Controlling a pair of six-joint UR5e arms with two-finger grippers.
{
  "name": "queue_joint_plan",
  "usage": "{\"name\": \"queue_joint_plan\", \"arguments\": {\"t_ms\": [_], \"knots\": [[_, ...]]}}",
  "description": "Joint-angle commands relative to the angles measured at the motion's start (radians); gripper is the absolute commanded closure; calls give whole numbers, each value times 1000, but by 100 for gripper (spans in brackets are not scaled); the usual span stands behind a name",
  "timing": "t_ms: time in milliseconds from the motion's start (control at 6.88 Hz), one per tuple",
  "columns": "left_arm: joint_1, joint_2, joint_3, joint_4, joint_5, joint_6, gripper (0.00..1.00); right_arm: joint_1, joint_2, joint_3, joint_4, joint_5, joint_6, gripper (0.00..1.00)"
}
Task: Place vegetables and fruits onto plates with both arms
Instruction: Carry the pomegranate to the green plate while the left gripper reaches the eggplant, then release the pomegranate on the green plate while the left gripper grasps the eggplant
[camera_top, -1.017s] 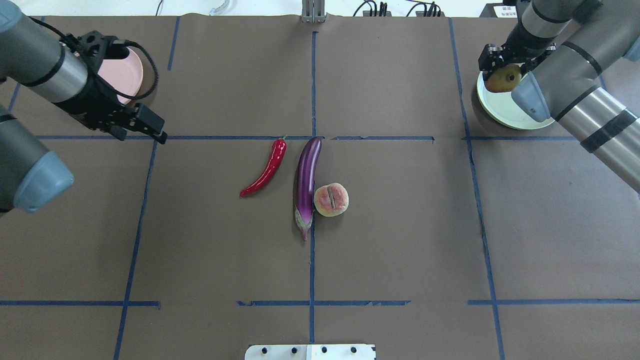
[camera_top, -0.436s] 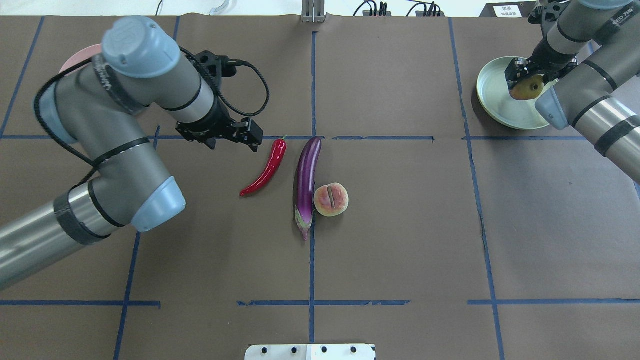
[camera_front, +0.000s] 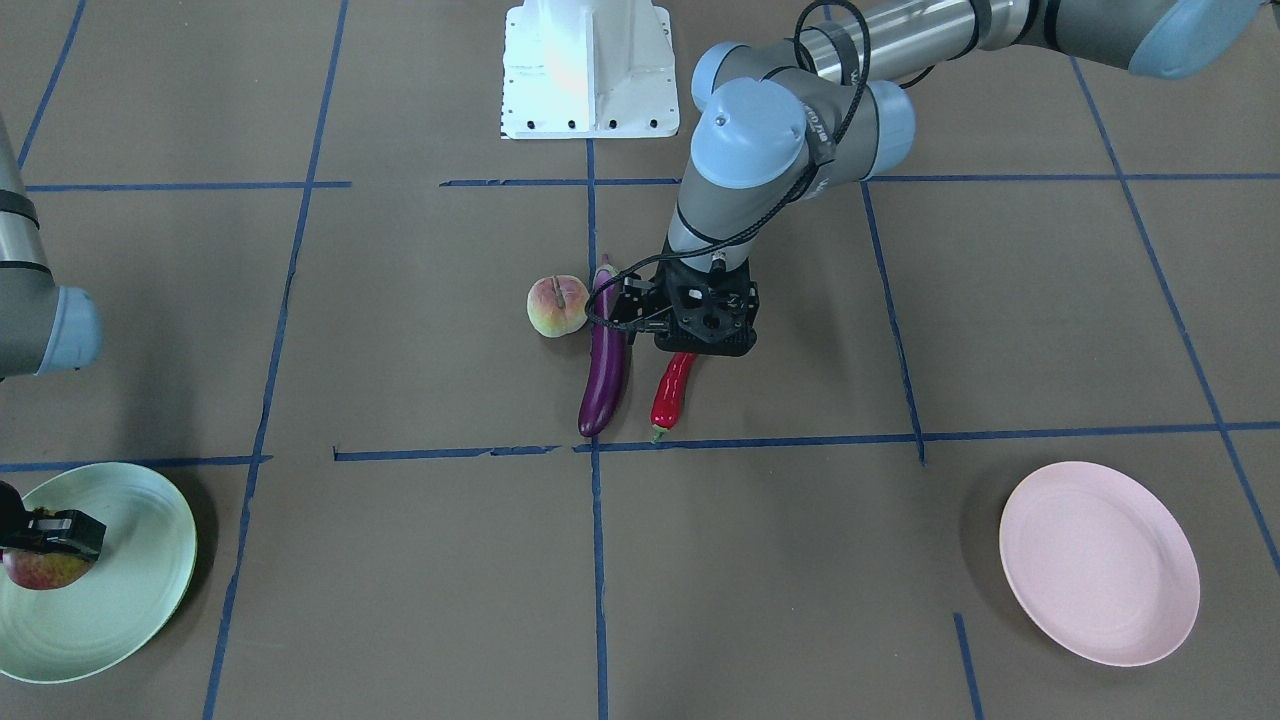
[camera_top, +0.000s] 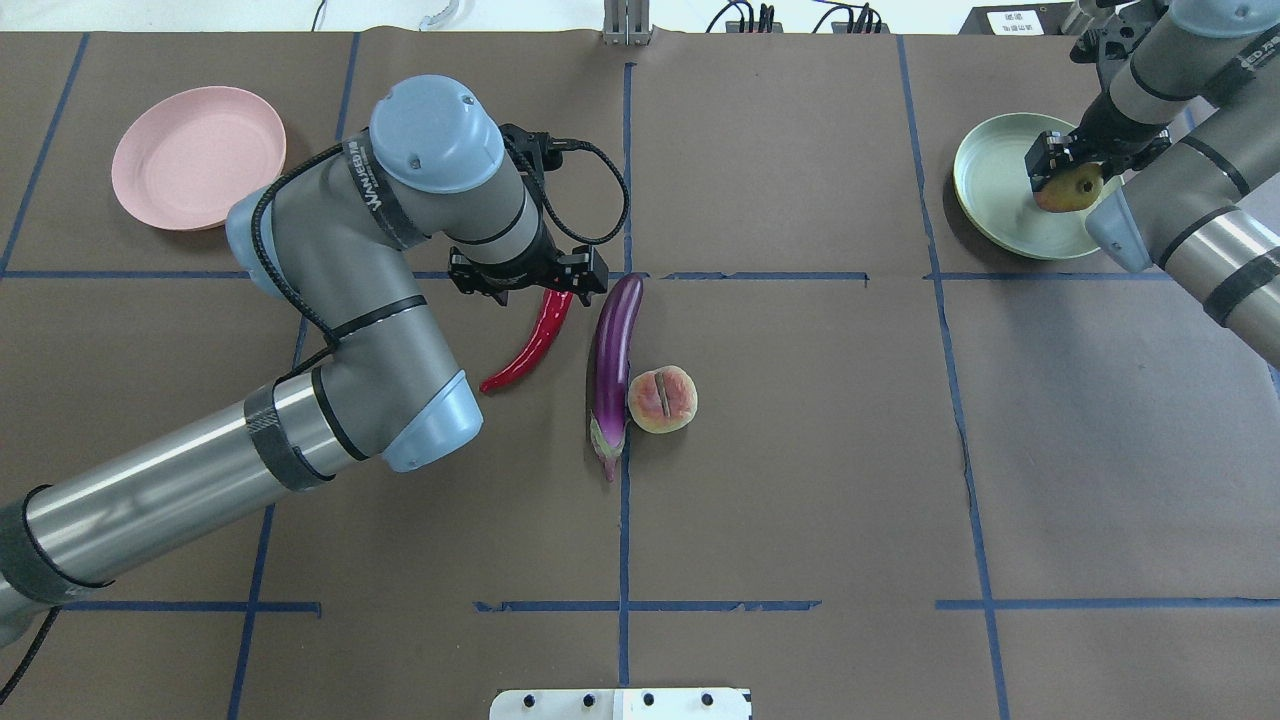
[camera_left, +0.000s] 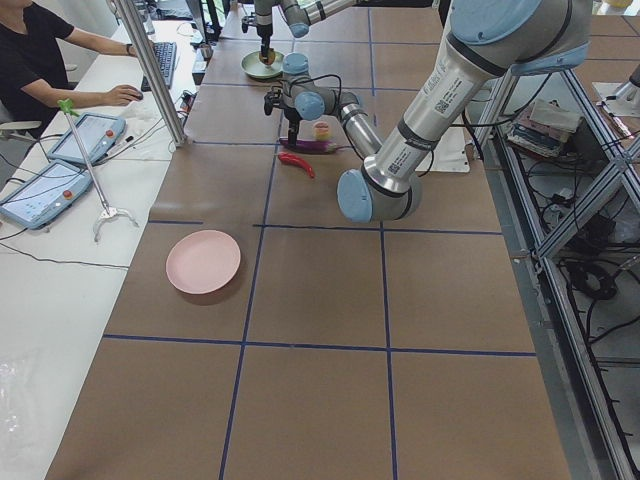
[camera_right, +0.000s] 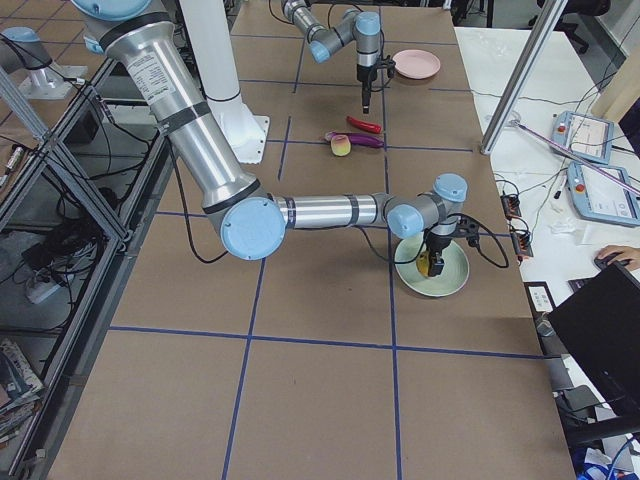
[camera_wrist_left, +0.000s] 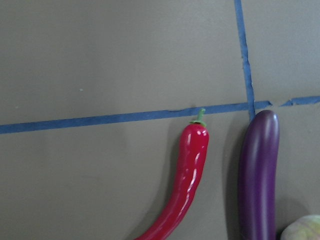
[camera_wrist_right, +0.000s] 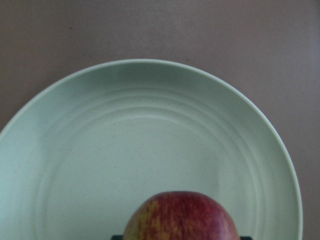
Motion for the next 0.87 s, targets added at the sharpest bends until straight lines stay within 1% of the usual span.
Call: {"name": "queue_joint_plan", "arguments": {"t_ms": [0, 145, 291, 436, 581, 727], "knots": [[29, -82, 116, -24, 12, -19, 4, 5, -9, 10, 25, 5, 0, 0], [52, -122, 171, -25, 12, -20, 6, 17, -9, 13, 25, 12, -3, 0], [75, -125, 183, -25, 12, -22, 9, 31, -20, 62, 17, 32, -1, 0], [83, -128, 209, -43, 14, -22, 11, 50, -24, 91, 12, 96, 0, 0], [90, -130, 257, -104, 20, -22, 12, 56, -32, 132, 11, 159, 11, 0], [93, -130, 261, -110, 26, -20, 17, 54, -50, 195, 9, 161, 69, 0]]}}
